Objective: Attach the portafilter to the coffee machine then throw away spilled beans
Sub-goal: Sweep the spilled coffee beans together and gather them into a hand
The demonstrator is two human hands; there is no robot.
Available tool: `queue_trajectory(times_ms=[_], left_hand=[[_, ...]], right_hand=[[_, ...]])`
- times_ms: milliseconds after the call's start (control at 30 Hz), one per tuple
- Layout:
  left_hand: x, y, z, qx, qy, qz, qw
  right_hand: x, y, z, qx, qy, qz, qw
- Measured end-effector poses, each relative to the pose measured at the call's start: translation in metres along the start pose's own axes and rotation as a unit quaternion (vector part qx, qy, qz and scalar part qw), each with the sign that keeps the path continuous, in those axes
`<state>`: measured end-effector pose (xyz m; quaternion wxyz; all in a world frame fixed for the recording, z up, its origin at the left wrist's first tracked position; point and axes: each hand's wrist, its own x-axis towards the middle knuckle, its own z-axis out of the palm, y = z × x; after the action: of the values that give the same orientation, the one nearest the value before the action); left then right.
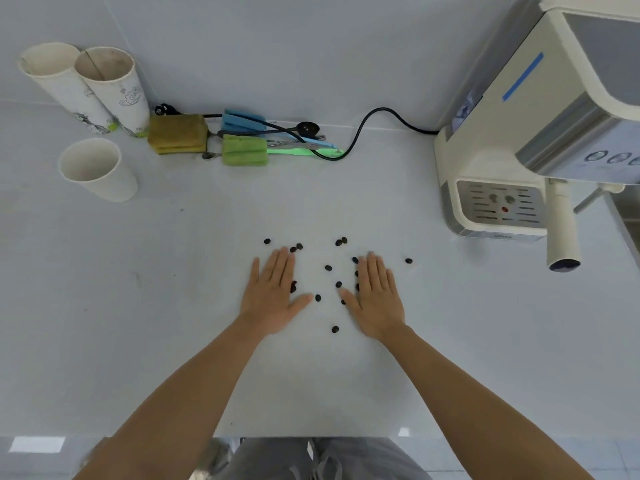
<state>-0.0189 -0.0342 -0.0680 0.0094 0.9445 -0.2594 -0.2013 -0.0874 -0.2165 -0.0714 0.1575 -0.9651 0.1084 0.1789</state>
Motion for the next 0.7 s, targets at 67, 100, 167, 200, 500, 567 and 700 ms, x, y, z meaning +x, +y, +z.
queue_trajectory(times_ms=[67, 100, 167, 200, 500, 567, 700], left_hand=[[0.004, 0.009, 0.002, -0.004, 0.014, 0.028, 1.000], [0.009, 0.013, 0.004, -0.005, 0.016, 0.036, 0.999], [0.011, 0.020, 0.003, 0.002, 0.023, 0.063, 0.998], [0.010, 0.022, 0.004, 0.019, 0.022, 0.078, 0.997], [0.015, -0.002, 0.003, -0.027, 0.033, 0.022, 0.999], [0.022, -0.024, -0.004, -0.010, 0.034, -0.031, 0.999], [0.027, -0.045, -0.015, 0.004, -0.003, -0.078, 0.997]], right_hand=[[0.004, -0.009, 0.001, -0.006, -0.009, -0.035, 0.999], [0.009, -0.011, 0.000, -0.013, -0.015, -0.050, 0.999], [0.013, -0.016, 0.000, -0.032, -0.020, -0.082, 0.996], [0.012, -0.019, 0.001, -0.041, -0.022, -0.096, 0.994], [0.010, 0.013, -0.013, 0.025, -0.003, -0.036, 0.999], [0.012, 0.030, -0.022, 0.029, 0.017, 0.011, 0.999], [0.007, 0.056, -0.029, 0.024, 0.017, 0.092, 0.995]])
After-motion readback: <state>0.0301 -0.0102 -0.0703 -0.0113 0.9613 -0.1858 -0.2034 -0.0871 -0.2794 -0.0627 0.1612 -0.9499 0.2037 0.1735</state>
